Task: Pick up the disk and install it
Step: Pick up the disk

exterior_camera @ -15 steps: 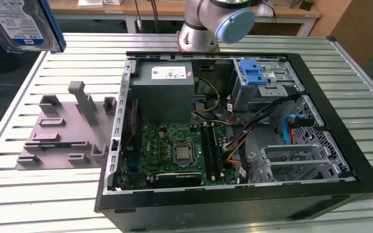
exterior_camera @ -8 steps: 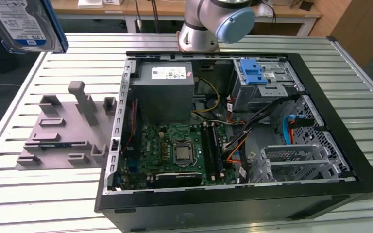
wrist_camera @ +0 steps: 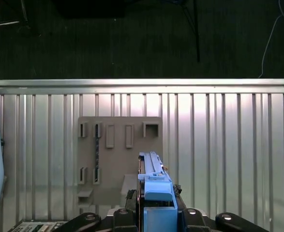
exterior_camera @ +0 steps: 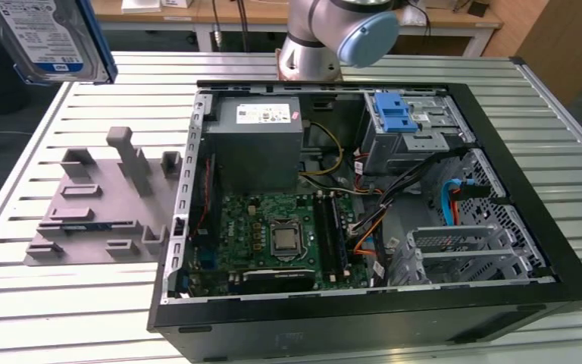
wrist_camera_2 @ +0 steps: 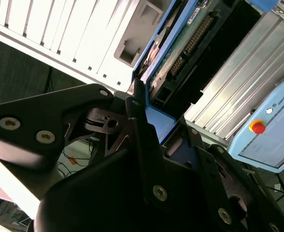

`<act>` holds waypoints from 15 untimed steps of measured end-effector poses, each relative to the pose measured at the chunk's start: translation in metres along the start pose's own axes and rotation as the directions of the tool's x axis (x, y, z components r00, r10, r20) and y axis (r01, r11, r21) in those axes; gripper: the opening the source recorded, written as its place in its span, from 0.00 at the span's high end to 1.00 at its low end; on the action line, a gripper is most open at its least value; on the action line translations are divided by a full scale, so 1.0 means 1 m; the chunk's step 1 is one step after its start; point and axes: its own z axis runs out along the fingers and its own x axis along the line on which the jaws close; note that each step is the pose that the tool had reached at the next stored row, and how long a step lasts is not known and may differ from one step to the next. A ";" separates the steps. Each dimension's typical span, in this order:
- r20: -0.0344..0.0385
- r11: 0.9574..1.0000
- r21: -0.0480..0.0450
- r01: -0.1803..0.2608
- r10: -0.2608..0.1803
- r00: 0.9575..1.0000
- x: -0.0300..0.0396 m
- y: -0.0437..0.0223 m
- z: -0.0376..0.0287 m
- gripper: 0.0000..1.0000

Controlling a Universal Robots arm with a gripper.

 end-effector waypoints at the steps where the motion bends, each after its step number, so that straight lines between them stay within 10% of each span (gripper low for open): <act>1: 0.000 1.000 0.000 0.000 0.000 1.000 0.0003 -0.0035 0.0000 0.64; 15: 0.000 1.000 0.000 0.000 0.000 1.000 0.0035 -0.0468 -0.0006 0.64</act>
